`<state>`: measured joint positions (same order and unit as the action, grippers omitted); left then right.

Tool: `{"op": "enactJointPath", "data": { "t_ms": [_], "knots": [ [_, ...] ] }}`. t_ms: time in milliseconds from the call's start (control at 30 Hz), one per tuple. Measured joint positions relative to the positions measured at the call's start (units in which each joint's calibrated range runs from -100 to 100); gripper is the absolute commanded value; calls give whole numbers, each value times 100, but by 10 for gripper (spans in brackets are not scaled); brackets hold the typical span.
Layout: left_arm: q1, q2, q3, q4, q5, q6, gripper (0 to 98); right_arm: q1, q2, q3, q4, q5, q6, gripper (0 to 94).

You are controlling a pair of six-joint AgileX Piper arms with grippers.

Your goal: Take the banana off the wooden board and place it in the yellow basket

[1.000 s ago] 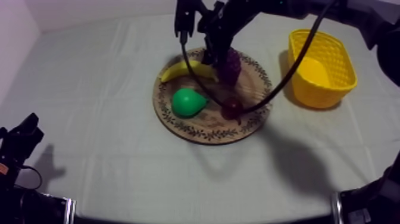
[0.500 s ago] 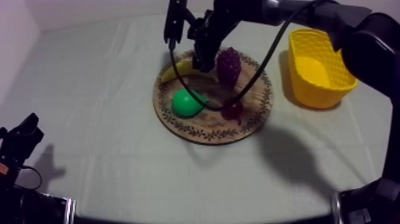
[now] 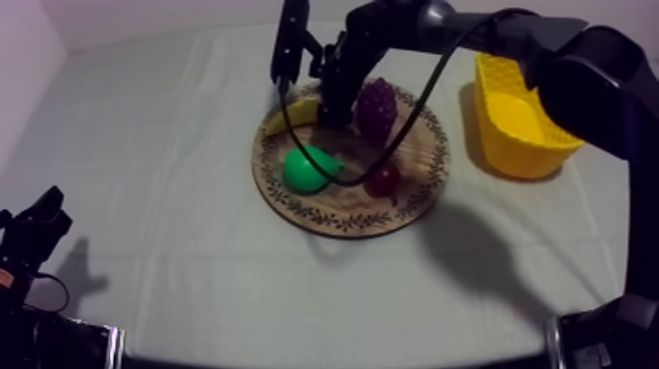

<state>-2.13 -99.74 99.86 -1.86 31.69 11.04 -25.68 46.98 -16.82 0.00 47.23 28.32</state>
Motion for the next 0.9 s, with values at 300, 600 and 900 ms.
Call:
{"op": "enactJointPath", "data": {
  "t_ms": [300,600,900],
  "knots": [
    [0,0,0,0,0,0,1,4,219,-65,80,-20,-42,410],
    [0,0,0,0,0,0,1,-32,365,-161,98,46,-92,248],
    [0,0,0,0,0,0,1,-16,340,-486,145,218,-267,196]
  ]
}}
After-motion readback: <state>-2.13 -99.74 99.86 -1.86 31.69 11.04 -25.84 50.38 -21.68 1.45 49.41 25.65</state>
